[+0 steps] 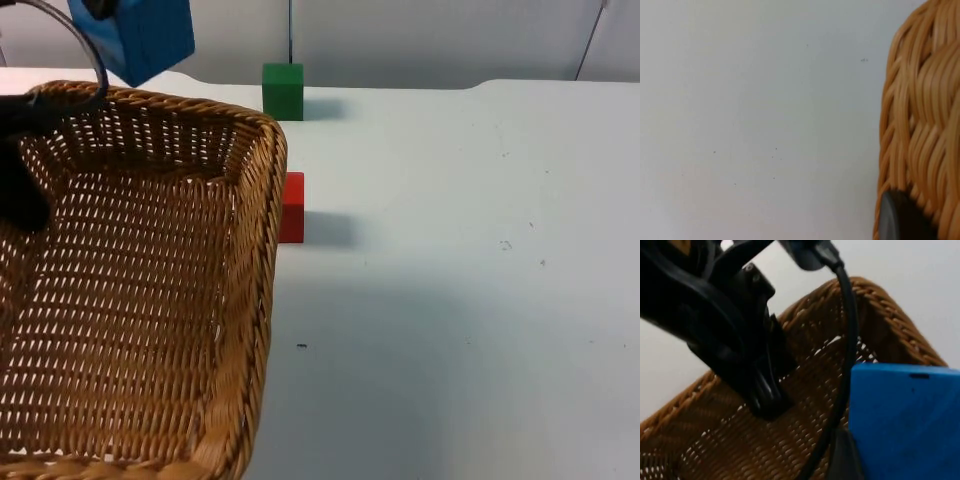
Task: Pick up the basket with the left hand and place the blue cube into the basket with the right hand.
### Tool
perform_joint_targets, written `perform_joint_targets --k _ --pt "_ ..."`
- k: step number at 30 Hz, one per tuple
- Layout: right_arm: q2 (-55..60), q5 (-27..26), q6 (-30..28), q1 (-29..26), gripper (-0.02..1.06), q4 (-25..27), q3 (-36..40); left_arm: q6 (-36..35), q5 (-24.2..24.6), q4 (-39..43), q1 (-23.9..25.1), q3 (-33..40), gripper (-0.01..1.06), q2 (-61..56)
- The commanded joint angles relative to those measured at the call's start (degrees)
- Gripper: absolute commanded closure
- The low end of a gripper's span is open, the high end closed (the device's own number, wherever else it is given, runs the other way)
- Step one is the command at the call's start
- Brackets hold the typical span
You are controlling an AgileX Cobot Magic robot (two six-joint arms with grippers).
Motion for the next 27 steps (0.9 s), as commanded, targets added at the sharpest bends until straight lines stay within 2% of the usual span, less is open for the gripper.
perform_joint_targets --k 1,3,6,7,11,12,13,14,16,27 --pt "-0.9 0.3 -1.7 0.4 1.05 2.8 4.5 -0.6 1.0 -1.7 0.2 -1.3 1.05 0.1" --pt "-1.7 0.3 -1.9 0.4 1.05 2.8 7.2 -0.6 1.1 -1.7 0.2 -1.3 1.05 0.1" --pt "-7.0 -8.3 -2.5 0.4 1.05 2.8 18.8 -0.6 1.4 -1.7 0.2 -1.3 1.05 0.1" --pt "-7.0 -8.3 -2.5 0.4 1.05 2.8 18.8 -0.6 1.4 -1.7 0.2 -1.3 1.05 0.1" --pt "-11.5 -21.7 -2.9 0.4 1.05 4.2 32.9 -0.6 2.0 -1.7 0.2 -1.3 1.05 0.1" --pt "-11.5 -21.7 -2.9 0.4 1.05 4.2 32.9 -0.6 2.0 -1.7 0.2 -1.3 1.05 0.1" --pt "-11.5 -25.8 -3.2 0.4 1.05 5.7 36.9 -0.6 2.1 -1.7 0.2 -1.3 1.05 0.1" --pt "-11.3 -26.6 -3.5 0.4 1.05 6.0 37.9 -0.7 2.3 -1.7 0.2 -1.3 1.05 0.1" --pt "-10.6 -32.0 -4.6 0.6 1.05 8.0 41.6 -0.8 2.7 -1.9 0.2 -1.3 1.05 0.1" --pt "-7.1 -35.2 -4.5 0.6 1.05 7.4 41.8 -2.0 3.7 -2.2 0.2 -1.3 1.05 0.1"
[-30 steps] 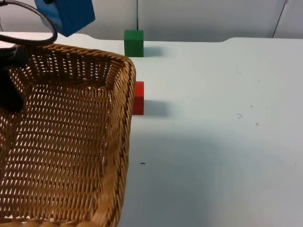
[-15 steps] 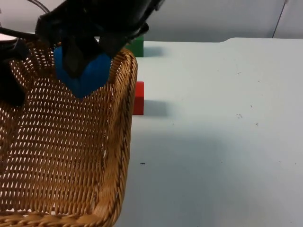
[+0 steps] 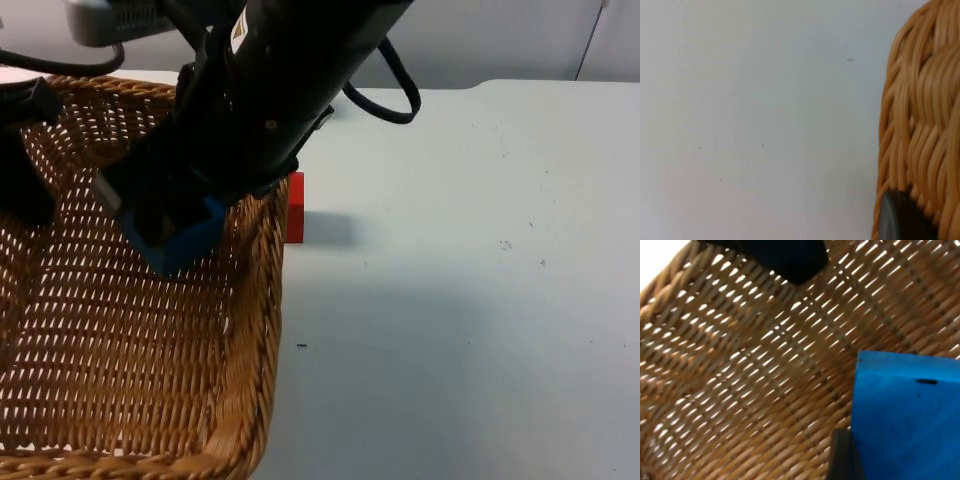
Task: Pick up the basket with the left hand and place the blue cube into the basket with the right hand.
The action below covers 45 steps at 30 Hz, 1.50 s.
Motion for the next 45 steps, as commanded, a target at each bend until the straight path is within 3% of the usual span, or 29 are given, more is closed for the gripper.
perform_joint_targets --k 1,4,5,6,9,10,12,21,30,34,40,45 --pt "1.2 -1.1 -0.4 0.4 1.04 0.2 0.0 -0.9 1.5 -1.6 0.2 -0.4 1.05 0.1" --pt "1.6 -0.7 -0.4 0.4 0.88 0.4 0.0 -1.1 1.6 -1.6 0.2 -0.4 1.05 0.1" --pt "1.6 -0.7 -0.4 0.4 0.88 0.4 0.0 -1.1 1.6 -1.6 0.2 -0.4 1.05 0.1" --pt "1.5 -0.9 -0.4 0.4 0.78 0.5 0.0 -1.1 1.6 -1.6 0.2 -0.4 1.05 0.1" --pt "0.6 -1.3 -0.4 0.4 0.35 0.5 0.0 -1.3 1.9 -1.6 0.2 -0.4 1.05 0.1" --pt "0.6 -1.3 -0.4 0.4 0.35 0.5 0.0 -1.3 1.9 -1.6 0.2 -0.4 1.05 0.1" --pt "-1.3 -1.2 -0.4 0.4 -0.01 -0.2 0.0 -1.3 1.9 -1.6 0.2 -0.4 1.05 0.1" --pt "-15.3 -0.2 -0.7 0.4 0.00 -4.6 0.0 -1.7 2.0 -1.6 0.2 -0.4 1.05 0.2" --pt "-33.0 0.2 -7.9 0.9 0.00 -4.4 0.5 -1.7 -1.7 -1.6 0.2 -0.7 1.05 1.9" --pt "-39.6 0.1 -10.5 0.9 0.00 -4.6 4.0 -1.7 -3.7 -1.1 0.2 -1.2 1.05 3.7" --pt "-50.7 -2.7 -11.1 0.9 0.00 -4.6 15.3 -1.7 -3.7 2.2 0.2 -3.5 1.05 7.3" --pt "-57.4 -3.7 -10.5 0.9 0.00 -4.5 21.1 -1.6 -5.6 3.8 3.6 -3.5 1.05 7.3"
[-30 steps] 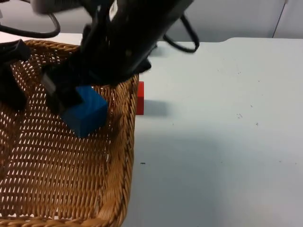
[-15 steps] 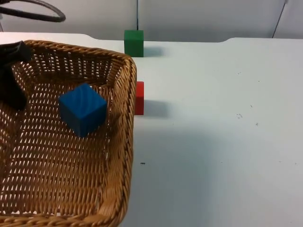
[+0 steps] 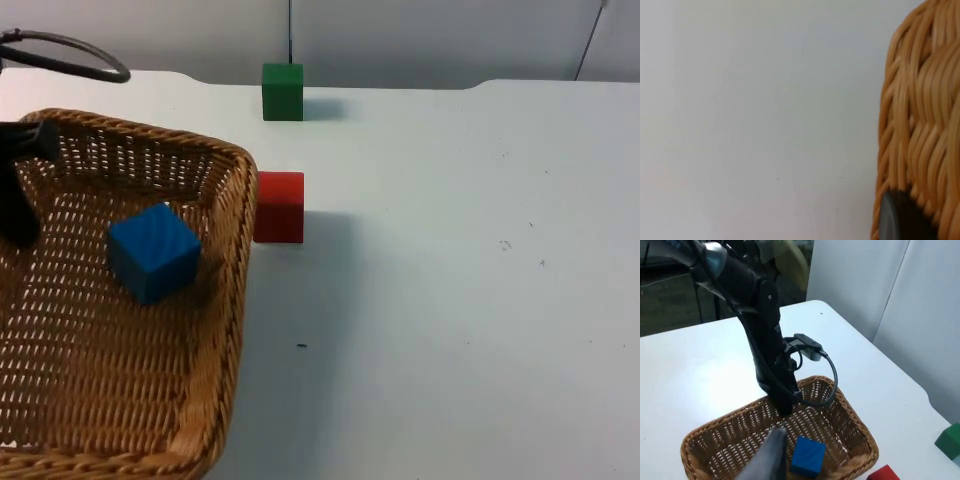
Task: Pick up the basket with the left hand and place the blue cube into the basket with the right hand.
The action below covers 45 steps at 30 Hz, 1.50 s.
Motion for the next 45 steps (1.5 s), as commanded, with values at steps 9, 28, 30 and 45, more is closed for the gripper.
perform_joint_targets --k 9,28,30,45 --pt "-6.3 -1.2 1.6 0.2 0.00 0.3 2.8 3.2 -1.4 0.9 7.3 -0.6 1.05 3.1" --pt "-6.2 1.6 1.6 0.2 0.00 0.5 2.8 6.1 -1.5 3.6 7.5 -4.7 1.03 13.0" --pt "-6.2 1.6 1.6 0.2 0.00 0.4 2.8 6.1 -1.4 3.9 7.5 -4.7 1.01 13.0" --pt "-6.2 2.4 1.6 0.2 0.00 0.4 2.8 5.9 -0.3 8.8 7.5 -4.7 0.16 8.4"
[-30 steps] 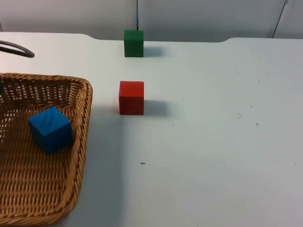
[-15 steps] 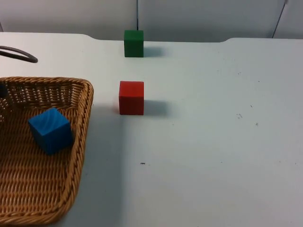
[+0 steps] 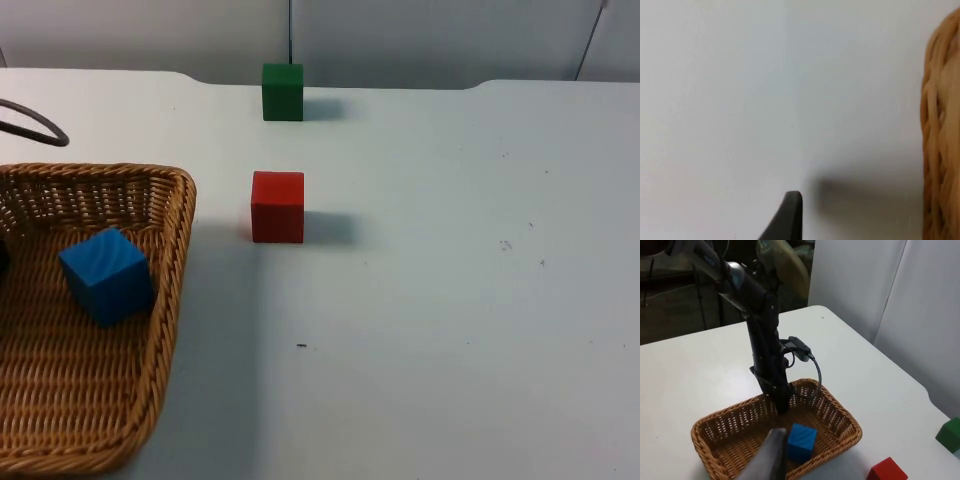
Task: Pick up the basket with the left hand and place the blue cube into the basket with the right hand.
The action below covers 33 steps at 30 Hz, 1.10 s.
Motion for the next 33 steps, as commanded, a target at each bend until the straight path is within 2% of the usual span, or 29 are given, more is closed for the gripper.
perform_joint_targets --k 1,9,16,26,29,33 --pt "-0.1 0.1 0.1 0.2 0.00 0.3 0.3 -0.2 1.2 0.7 0.0 0.0 0.16 -1.8" --pt "-0.1 0.0 -0.3 0.2 0.00 0.3 0.3 -2.1 4.1 1.1 0.0 0.0 0.16 -8.2" --pt "-0.1 -0.3 -0.3 0.2 0.00 0.4 0.3 -4.5 6.2 1.0 0.0 0.0 0.16 -18.3" --pt "-0.1 -1.2 -3.2 0.2 0.00 0.4 0.3 -4.6 6.5 -5.7 -0.1 0.1 0.16 -34.8" --pt "-0.1 -1.4 -4.6 0.2 0.00 0.4 0.3 -4.4 7.5 -7.0 -0.7 0.2 0.16 -38.2" --pt "-0.1 -1.1 -5.0 0.2 0.00 0.4 0.3 -4.4 9.0 -7.1 -4.6 0.2 0.16 -45.3"
